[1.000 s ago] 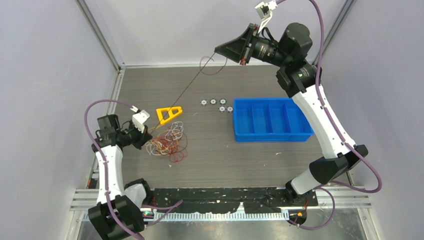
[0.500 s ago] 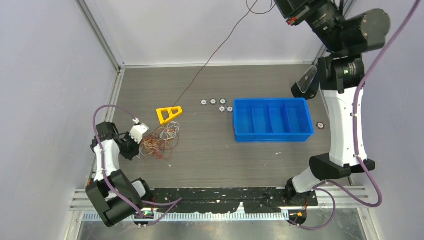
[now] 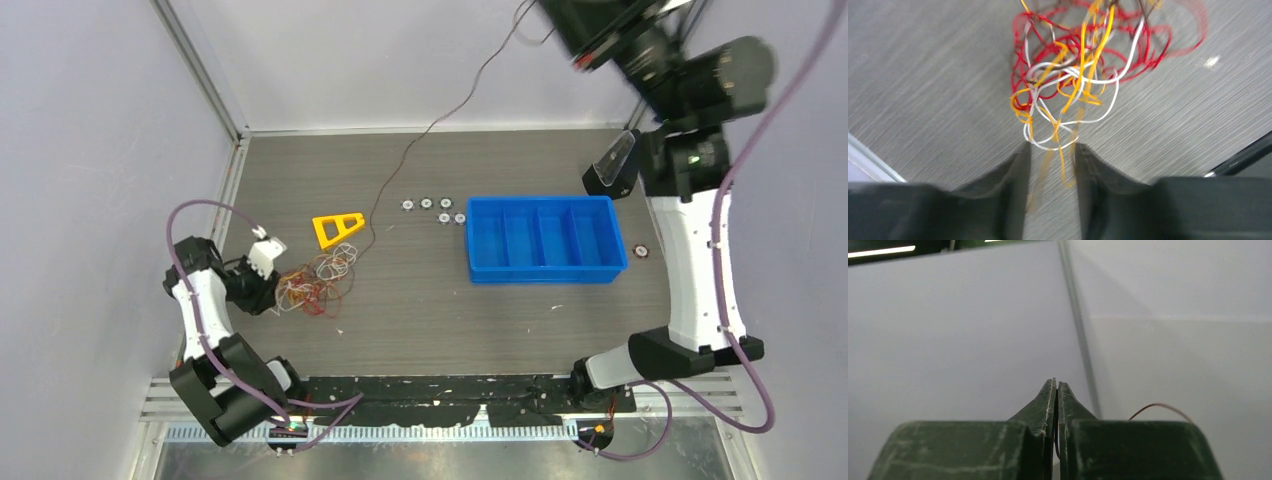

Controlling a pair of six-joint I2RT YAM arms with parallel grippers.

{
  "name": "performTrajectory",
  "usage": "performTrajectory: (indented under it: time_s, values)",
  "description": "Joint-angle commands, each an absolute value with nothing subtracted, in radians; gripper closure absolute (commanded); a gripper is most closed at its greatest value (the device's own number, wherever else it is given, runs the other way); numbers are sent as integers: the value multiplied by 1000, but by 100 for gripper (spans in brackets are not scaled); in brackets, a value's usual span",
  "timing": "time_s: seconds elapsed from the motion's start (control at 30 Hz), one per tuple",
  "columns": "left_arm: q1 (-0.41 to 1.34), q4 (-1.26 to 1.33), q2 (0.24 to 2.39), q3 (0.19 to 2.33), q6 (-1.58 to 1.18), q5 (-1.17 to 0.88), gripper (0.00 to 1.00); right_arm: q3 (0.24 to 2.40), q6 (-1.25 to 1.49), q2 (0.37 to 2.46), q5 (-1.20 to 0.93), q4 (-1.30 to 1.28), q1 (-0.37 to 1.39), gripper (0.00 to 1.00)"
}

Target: Untangle the cables

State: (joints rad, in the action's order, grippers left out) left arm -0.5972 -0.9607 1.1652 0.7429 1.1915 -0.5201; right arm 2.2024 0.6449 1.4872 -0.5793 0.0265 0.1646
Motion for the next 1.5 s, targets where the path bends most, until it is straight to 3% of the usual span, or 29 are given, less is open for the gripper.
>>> performTrajectory:
  time_s: [0.0,0.17,0.27,0.47,0.7,1.0,1.07,1.1,1.3,1.47]
  values:
    - [-576,-1164,1066,900,1188,-792,45,1891,545,1402,-689,-46,362,95]
    - [-443,-1207,987,984,1086,-855,20,1662,477,1380,-731,-64,533,95]
    - [-327,-1134,947,965,1002,-861,15,1657,453,1388,-734,-76,558,95]
    - [-90,-1104,973,891,1122,-764,13,1582,351,1386,-725,-165,560,95]
    - [102,-906,1015,790,1192,-502,16,1427,298,1369,-725,-169,560,95]
    - [198,-800,1113,797,1329,-392,20,1313,264,1374,-732,-161,559,94]
    - [211,-803,1130,795,1393,-366,27,1286,260,1372,-732,-155,558,94]
    - [220,-815,1144,796,1431,-350,35,1279,260,1371,-733,-152,558,95]
    - [269,-970,1156,936,1450,-415,96,1251,251,1377,-724,-149,551,95]
    - [272,-1043,1038,1161,1152,-578,100,1276,250,1378,-724,-149,537,95]
